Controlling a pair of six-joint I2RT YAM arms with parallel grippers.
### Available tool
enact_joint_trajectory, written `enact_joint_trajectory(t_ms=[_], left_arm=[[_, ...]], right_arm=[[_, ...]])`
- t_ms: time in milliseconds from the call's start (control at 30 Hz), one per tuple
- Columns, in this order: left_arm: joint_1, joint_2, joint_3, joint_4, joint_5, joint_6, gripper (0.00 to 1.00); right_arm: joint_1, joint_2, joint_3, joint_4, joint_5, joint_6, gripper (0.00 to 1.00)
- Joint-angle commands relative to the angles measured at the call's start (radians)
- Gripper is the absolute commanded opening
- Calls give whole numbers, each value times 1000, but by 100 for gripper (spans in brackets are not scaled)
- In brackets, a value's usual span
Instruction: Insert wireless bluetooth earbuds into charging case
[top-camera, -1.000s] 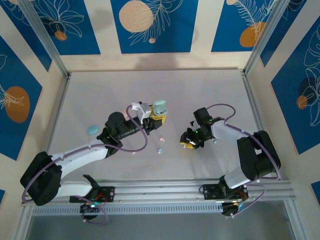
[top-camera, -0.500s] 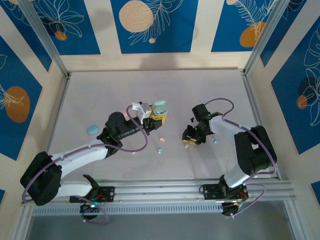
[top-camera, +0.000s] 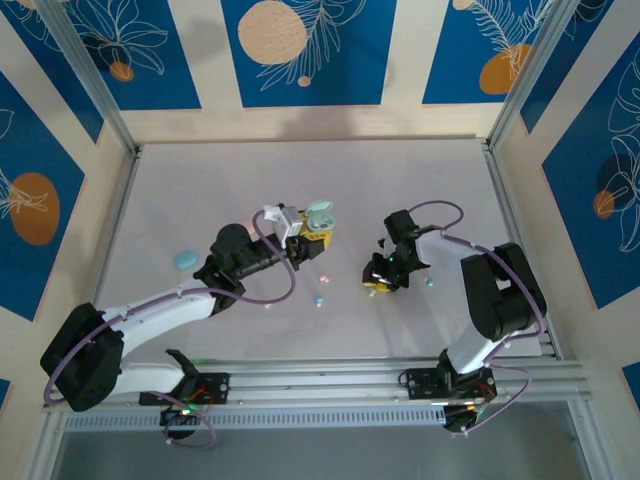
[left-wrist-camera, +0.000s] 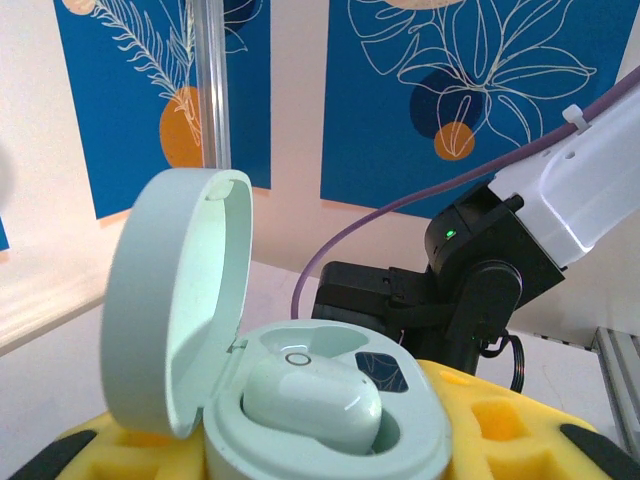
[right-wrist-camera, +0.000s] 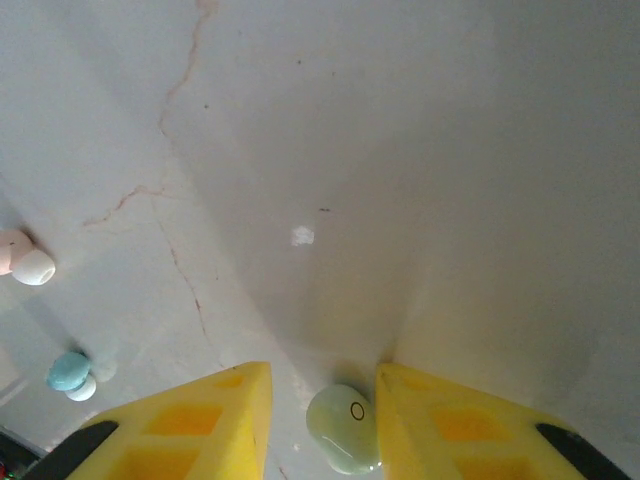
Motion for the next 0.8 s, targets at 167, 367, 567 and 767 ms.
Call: enact_joint_trajectory(t_ms=[167,367,567,767], left_arm=[[-8,-15,4,17,1,0,30],[-8,-16,3,17,2,-3,30],[-8,-7,7,20,9,-10,30],[-8,-7,11,18,9,-10,30]], right_arm=[[9,-6,-32,-10,-50,5,35],[17,-22,-45,-13,-65,11,35],[19,-21,-45,-15,-64,12,33],[19,-22,-47,-19,-71,14,32]])
